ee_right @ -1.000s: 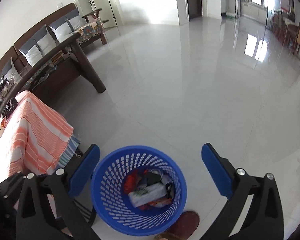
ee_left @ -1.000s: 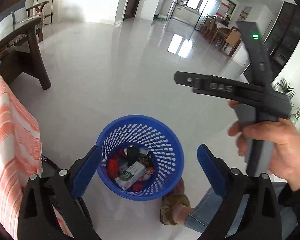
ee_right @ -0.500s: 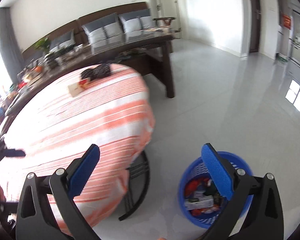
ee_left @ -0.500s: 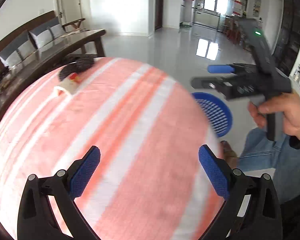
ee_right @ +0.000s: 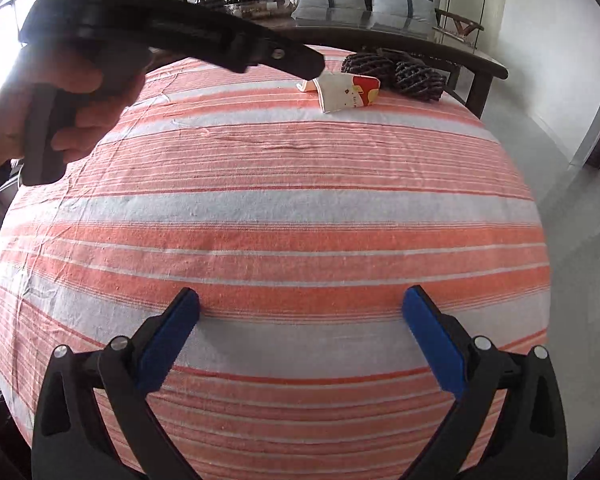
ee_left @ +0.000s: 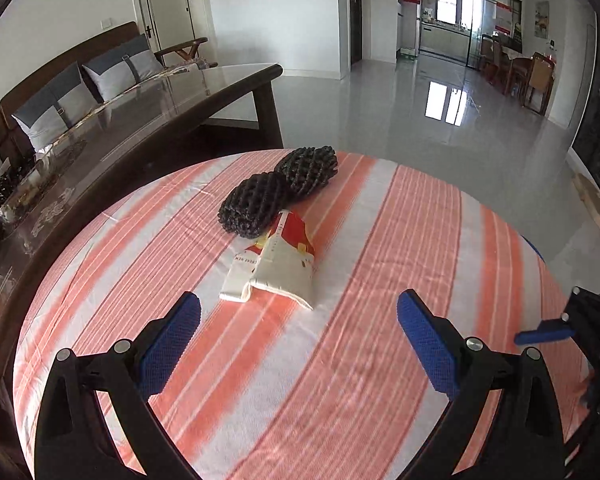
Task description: Collect trash
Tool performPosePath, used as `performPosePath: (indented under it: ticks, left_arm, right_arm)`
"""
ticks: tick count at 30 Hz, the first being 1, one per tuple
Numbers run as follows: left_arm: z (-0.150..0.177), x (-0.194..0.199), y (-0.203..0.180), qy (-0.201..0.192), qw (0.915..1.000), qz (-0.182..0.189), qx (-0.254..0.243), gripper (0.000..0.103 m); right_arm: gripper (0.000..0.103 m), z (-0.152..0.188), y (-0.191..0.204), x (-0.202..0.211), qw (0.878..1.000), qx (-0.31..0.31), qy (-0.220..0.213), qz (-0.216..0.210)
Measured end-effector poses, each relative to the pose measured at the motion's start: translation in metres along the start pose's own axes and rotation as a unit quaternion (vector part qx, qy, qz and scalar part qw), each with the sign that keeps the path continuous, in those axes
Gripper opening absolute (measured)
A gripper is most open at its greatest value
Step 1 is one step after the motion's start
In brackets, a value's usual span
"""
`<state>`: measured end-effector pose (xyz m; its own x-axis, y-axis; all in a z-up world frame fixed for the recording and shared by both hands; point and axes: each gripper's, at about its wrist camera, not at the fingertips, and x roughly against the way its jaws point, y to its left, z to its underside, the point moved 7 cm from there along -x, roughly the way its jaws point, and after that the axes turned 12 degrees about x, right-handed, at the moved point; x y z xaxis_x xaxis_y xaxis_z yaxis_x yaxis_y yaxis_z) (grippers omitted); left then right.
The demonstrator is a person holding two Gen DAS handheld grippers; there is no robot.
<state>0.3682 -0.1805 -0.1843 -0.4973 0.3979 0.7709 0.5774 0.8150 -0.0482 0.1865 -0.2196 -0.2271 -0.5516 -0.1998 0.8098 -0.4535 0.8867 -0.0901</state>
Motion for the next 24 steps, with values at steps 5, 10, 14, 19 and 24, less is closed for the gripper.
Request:
performPosePath:
  ticks: [5,10,14,19,24]
  left_arm:
    - [-0.010,-0.047,0.010,0.032,0.9989,-0.034,-0.003,0.091]
    - [-0.012,-0.060,0.022,0.049,0.9982,-0.011,0.032,0.046]
    - [0.003,-0.037,0.027,0.042,0.9978,-0.007,0.052,0.030]
    - [0.055,0.029,0.055,0.034,0.9923,-0.011,0.118,0.030]
    - [0.111,0.083,0.103,0.028,0.9804,-0.057,0.186,0.031]
  right_arm:
    - [0.098,0.003,0.000,0.002,1.000,-0.002,-0.002,0.006]
    - [0.098,0.006,0.004,0.004,1.000,-0.001,-0.002,0.006]
    - [0.098,0.005,0.003,0.002,1.000,-0.001,-0.002,0.006]
    - [0.098,0.004,0.002,0.002,1.000,-0.002,-0.002,0.006]
    - [0.098,0.004,0.002,0.002,1.000,-0.002,-0.002,0.005]
